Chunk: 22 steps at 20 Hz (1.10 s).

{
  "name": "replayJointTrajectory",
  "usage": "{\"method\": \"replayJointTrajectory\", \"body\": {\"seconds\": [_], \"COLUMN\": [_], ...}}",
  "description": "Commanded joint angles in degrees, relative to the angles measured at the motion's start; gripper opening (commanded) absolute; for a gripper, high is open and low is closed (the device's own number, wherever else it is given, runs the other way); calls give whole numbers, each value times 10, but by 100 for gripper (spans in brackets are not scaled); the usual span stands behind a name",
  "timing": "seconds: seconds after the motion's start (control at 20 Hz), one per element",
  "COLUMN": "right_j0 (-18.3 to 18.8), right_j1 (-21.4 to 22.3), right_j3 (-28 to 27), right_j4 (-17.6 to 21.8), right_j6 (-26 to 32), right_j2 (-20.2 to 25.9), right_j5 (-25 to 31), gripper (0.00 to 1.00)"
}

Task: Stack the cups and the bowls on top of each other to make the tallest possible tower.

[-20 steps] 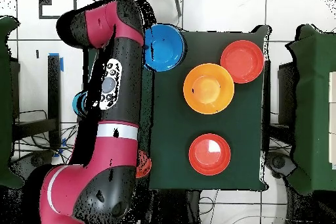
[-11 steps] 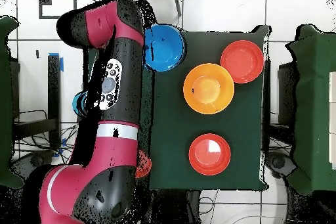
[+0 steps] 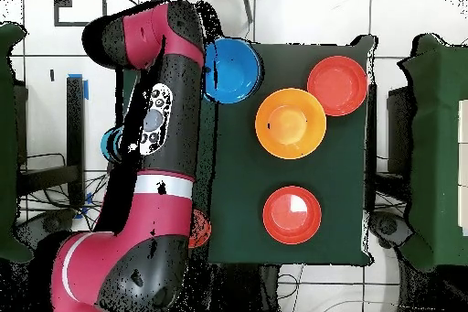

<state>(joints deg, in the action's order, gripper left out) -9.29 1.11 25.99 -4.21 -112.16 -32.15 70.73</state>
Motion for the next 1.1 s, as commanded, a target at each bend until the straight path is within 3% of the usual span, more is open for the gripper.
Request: {"method": "replayJointTrajectory", "body": {"seconds": [0.05, 1.1], "right_j0": [-12, -15], "right_j1": [19, -1], "right_j3": [72, 43], "right_j4": [-11, -33], "right_j6": [-114, -133], "right_j2": [49, 43], "right_j5": [-24, -23], "gripper": [0, 0]}}
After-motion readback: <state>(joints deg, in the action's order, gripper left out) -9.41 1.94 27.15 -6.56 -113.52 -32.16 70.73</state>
